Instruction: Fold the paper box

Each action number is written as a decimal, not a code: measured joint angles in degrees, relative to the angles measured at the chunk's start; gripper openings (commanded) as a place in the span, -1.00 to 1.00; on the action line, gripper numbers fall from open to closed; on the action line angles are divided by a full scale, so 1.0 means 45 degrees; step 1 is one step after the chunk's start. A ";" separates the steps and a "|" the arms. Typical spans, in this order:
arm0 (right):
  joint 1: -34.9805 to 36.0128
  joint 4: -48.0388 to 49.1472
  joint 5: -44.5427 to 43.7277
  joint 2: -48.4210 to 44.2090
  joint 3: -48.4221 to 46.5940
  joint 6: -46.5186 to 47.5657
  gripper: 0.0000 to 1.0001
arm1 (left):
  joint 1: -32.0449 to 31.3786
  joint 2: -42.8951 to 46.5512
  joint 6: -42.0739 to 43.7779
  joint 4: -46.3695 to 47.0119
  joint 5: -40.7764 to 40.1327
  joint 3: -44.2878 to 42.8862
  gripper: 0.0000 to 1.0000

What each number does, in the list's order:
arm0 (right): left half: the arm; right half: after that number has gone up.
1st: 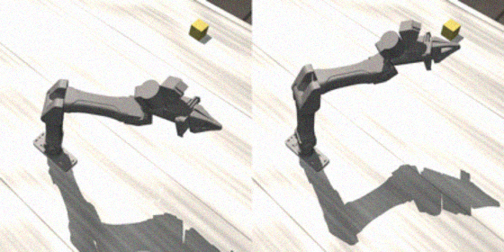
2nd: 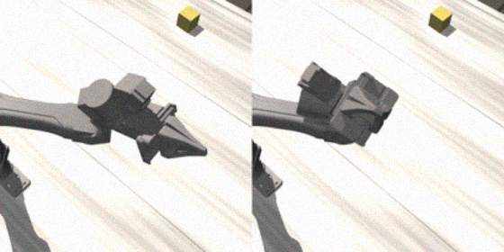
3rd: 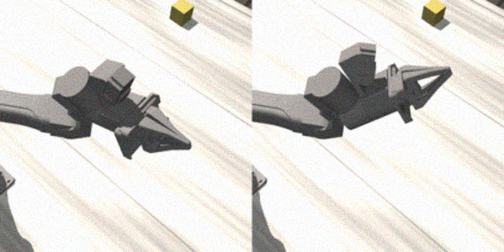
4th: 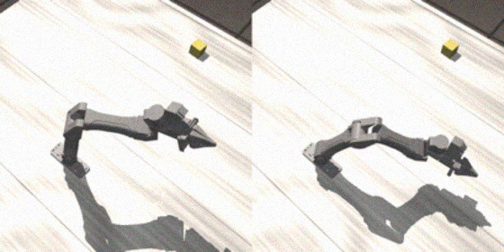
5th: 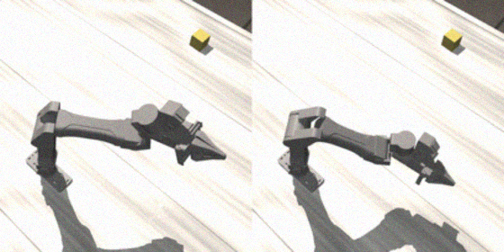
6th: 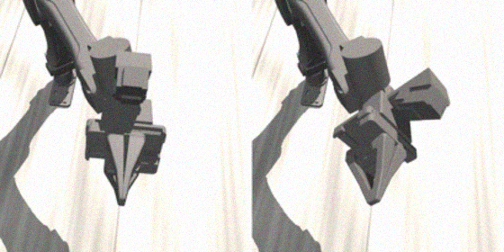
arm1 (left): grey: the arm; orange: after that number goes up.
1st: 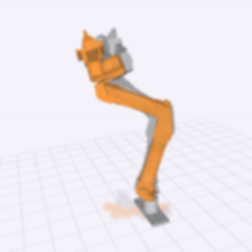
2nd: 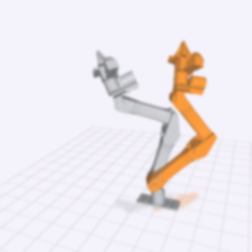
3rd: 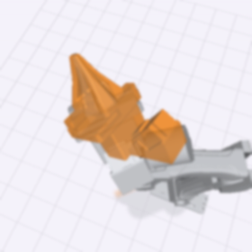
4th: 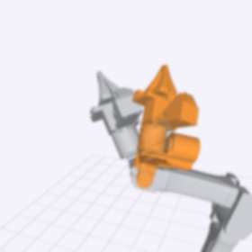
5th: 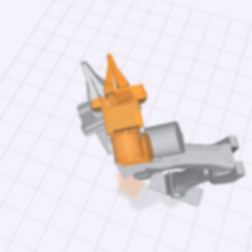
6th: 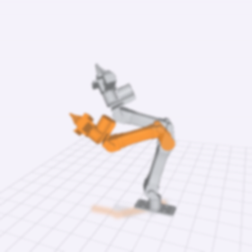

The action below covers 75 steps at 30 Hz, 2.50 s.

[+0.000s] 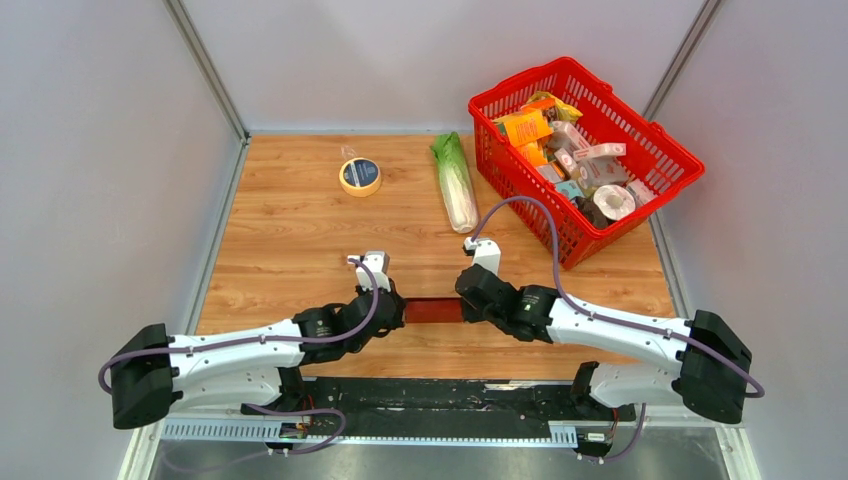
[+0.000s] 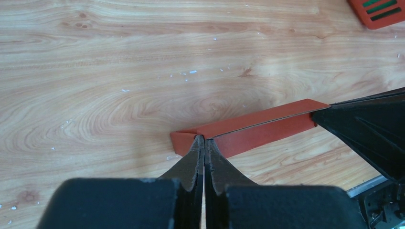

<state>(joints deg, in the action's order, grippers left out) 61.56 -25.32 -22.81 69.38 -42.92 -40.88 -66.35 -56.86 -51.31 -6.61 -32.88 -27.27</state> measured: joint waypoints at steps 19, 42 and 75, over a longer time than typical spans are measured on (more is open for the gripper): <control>-0.0024 0.0010 0.0029 0.0228 -0.0170 -0.0053 -1.00 | -0.0034 -0.0758 -0.1671 -0.1030 -0.0529 -0.0724 -1.00; -0.0126 0.0117 0.0044 0.0301 -0.0185 -0.0005 -1.00 | -0.0267 -0.0219 -0.2482 0.0457 -0.1015 0.0539 -1.00; -0.0364 -0.0316 0.1894 -0.0811 0.0282 0.1491 0.19 | -0.1175 -0.1452 -0.1787 -0.0325 -0.2171 -0.0379 -1.00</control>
<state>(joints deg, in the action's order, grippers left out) 59.92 -26.74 -14.28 65.73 -41.65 -34.17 -71.64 -63.40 -59.35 -8.08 -42.65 -28.97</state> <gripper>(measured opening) 0.434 0.006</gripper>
